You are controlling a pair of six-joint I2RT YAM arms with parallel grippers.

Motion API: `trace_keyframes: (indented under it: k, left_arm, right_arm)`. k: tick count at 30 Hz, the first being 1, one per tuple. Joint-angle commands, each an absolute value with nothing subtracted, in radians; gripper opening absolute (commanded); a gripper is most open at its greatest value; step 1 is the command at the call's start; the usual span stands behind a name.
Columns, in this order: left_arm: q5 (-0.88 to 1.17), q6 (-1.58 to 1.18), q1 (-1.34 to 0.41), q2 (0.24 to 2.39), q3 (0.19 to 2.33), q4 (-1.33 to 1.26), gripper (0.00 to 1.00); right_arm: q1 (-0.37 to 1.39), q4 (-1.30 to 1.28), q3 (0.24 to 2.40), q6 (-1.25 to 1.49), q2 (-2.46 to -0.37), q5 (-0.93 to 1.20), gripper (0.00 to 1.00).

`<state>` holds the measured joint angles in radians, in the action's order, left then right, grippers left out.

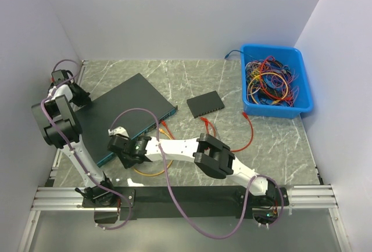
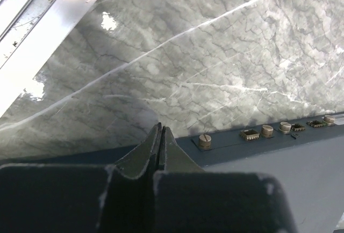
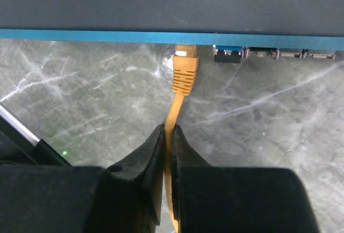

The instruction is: Insert the plug into the switch port

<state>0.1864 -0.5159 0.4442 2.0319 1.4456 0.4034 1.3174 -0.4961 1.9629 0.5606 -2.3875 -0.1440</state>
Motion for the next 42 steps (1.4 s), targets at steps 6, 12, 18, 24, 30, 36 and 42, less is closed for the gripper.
trace_keyframes:
  k: [6,12,18,24,30,36,42]
  left_arm:
    - [0.255,-0.5,0.393,2.079,1.387,0.641,0.01]
    - [0.267,-0.506,0.394,2.046,1.396,0.634,0.09]
    - [0.278,-0.52,0.394,1.991,1.399,0.612,0.38]
    - [0.259,-0.526,0.405,1.965,1.408,0.611,0.53]
    - [0.247,-0.532,0.405,1.911,1.408,0.597,0.6]
    - [0.216,-0.543,0.402,1.81,1.388,0.566,0.63]
    - [0.187,-0.525,0.359,1.684,1.385,0.551,0.6]
  right_arm:
    - [1.221,-0.233,2.108,0.555,-2.434,-0.221,0.0]
    - [1.233,-0.144,1.938,0.534,-2.358,-0.18,0.58]
    - [1.282,-0.071,1.703,0.526,-2.232,-0.199,0.8]
    - [1.319,-0.028,1.511,0.526,-2.08,-0.258,0.86]
    - [1.328,-0.009,1.384,0.525,-1.919,-0.316,0.87]
    - [1.305,-0.038,1.295,0.502,-1.78,-0.4,0.88]
    - [1.125,-0.083,1.132,0.52,-1.611,-0.437,0.87]
